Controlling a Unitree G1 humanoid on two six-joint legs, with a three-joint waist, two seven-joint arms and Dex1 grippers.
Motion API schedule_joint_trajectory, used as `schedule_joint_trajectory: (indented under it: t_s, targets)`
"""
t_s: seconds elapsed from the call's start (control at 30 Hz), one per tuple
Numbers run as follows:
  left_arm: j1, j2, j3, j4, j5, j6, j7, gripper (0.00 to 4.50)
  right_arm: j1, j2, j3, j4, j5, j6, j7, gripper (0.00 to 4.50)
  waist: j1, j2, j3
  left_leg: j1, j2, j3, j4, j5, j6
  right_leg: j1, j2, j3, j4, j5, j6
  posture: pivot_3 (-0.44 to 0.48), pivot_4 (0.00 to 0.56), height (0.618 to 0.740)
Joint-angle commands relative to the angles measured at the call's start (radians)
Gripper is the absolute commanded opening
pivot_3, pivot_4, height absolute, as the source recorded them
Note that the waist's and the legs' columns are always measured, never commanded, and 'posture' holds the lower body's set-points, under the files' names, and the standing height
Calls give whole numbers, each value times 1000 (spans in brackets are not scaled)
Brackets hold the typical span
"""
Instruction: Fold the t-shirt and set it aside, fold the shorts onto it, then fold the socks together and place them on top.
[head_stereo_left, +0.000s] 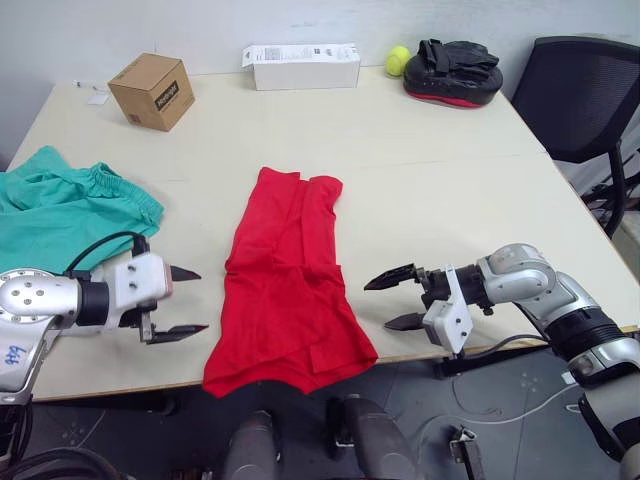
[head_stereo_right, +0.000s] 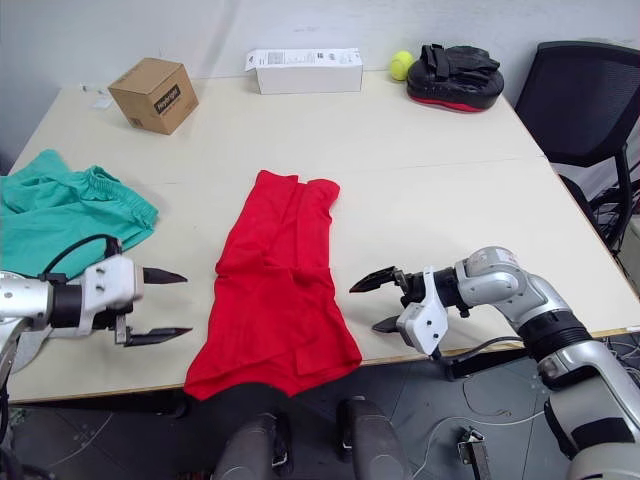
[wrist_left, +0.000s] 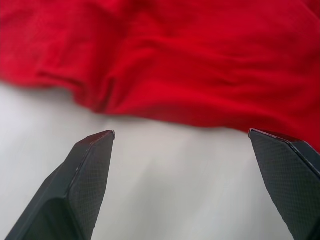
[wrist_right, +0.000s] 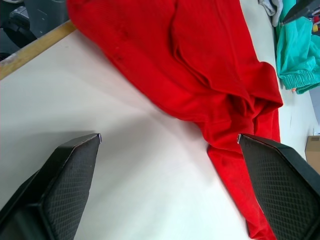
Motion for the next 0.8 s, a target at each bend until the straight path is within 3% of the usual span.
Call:
schedule_joint_trajectory:
  t_s: [0.03, 0.17, 0.3, 0.7, 0.8]
  targets:
    - [22, 25, -2, 51, 51, -334, -58, 4500, -5, -3, -20, 10, -16, -47, -26, 4467, -1, 0, 0, 0, 0, 0, 0, 0, 1, 0, 0, 0, 0, 0, 0, 0, 150, 740]
    - [13, 25, -34, 154, 84, -642, -75, 4500, 11, 0, -13, 5, -34, -70, -53, 4467, 0, 0, 0, 0, 0, 1, -1, -1, 1, 0, 0, 0, 0, 0, 0, 0, 150, 740]
    - [-13, 5, -90, 224, 103, -807, -48, 4500, 32, 13, 1, -13, -67, -100, -84, 4467, 1, 0, 0, 0, 0, 1, -2, -1, 2, 0, 0, 0, 0, 0, 0, 0, 150, 740]
    - [-53, -20, -225, 245, 154, -864, 50, 4500, 25, 64, 57, -51, -167, -165, -155, 4467, 2, 3, -1, 2, 0, 2, -1, -1, 2, 2, 0, 0, 0, 1, 1, 0, 150, 740]
    - [-27, -7, -247, 215, 139, -842, 54, 3863, 28, 79, 88, -73, -163, -146, -154, 4500, 1, 4, -2, 3, 0, 2, -2, -2, 3, 3, -1, 0, 0, 1, 2, 0, 150, 740]
